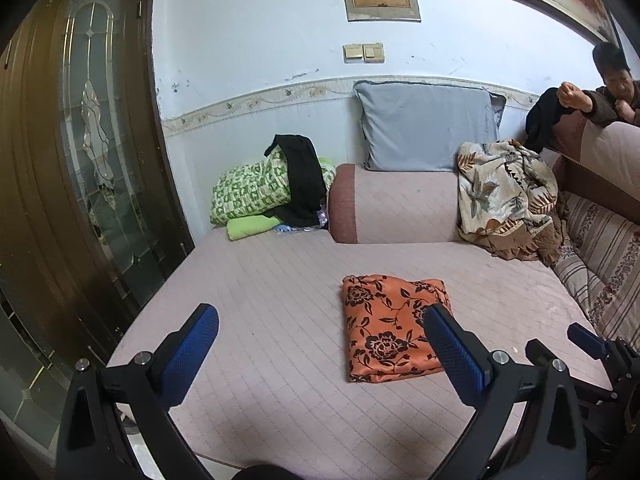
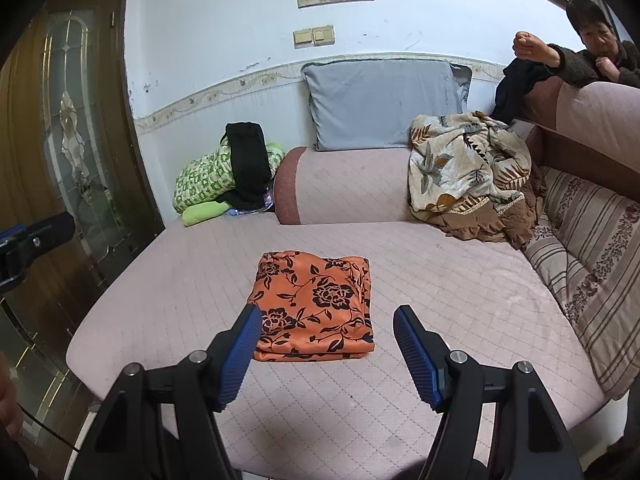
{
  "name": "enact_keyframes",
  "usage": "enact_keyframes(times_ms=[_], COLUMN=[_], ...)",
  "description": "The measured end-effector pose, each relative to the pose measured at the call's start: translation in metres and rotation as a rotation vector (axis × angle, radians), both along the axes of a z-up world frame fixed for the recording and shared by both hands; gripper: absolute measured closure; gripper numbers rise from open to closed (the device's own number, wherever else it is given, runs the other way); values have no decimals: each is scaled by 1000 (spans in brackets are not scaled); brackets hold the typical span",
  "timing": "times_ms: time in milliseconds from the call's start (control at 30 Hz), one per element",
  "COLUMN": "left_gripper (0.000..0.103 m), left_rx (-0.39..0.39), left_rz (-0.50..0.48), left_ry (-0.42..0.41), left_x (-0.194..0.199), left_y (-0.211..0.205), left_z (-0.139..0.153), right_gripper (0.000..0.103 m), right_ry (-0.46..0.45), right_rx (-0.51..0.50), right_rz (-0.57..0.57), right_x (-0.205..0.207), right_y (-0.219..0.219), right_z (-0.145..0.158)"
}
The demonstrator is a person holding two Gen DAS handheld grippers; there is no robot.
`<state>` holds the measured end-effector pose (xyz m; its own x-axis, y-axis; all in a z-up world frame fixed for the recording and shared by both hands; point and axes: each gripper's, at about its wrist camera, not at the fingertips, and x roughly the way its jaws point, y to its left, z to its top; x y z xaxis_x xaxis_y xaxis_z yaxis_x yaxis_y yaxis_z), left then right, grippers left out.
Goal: Fold small clothes
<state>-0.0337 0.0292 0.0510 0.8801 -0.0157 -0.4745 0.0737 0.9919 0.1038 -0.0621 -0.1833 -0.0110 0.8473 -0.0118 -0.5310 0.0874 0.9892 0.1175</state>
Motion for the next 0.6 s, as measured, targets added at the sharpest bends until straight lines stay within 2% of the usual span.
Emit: enact_keyframes(times_ms=[300, 600], left_gripper=[1, 1], left_rx=[-27, -40], left_rz=[5, 12], left_ry=[10, 14], left_x=[6, 9], left_y=[8, 17], left_z=[-6, -10], right_gripper=[31, 31], right_ry=[6, 22], right_rx=[-25, -24], right_rz=[9, -47], right_x=[5, 10], right_y=[9, 7], right_z=[-4, 1])
